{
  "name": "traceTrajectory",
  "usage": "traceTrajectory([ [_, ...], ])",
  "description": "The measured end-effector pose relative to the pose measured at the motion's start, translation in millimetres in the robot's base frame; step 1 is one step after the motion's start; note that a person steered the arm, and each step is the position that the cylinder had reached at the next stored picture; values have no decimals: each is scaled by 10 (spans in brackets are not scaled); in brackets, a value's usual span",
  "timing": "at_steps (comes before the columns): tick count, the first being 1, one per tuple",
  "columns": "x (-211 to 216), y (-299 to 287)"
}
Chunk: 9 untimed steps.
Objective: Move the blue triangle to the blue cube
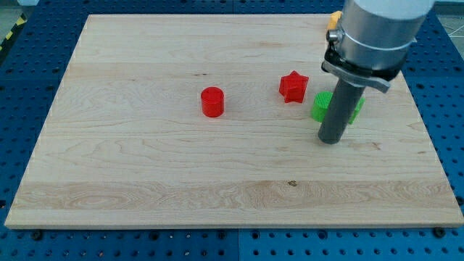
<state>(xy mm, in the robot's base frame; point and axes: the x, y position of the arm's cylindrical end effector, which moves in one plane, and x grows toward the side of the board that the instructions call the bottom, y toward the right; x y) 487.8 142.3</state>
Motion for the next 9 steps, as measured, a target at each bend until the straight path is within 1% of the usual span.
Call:
traceTrajectory([
  [1,-279,0],
  [3,-671,-15],
  [4,-795,98],
  [6,-797,610],
  [7,-790,654],
  [9,-718,1090],
])
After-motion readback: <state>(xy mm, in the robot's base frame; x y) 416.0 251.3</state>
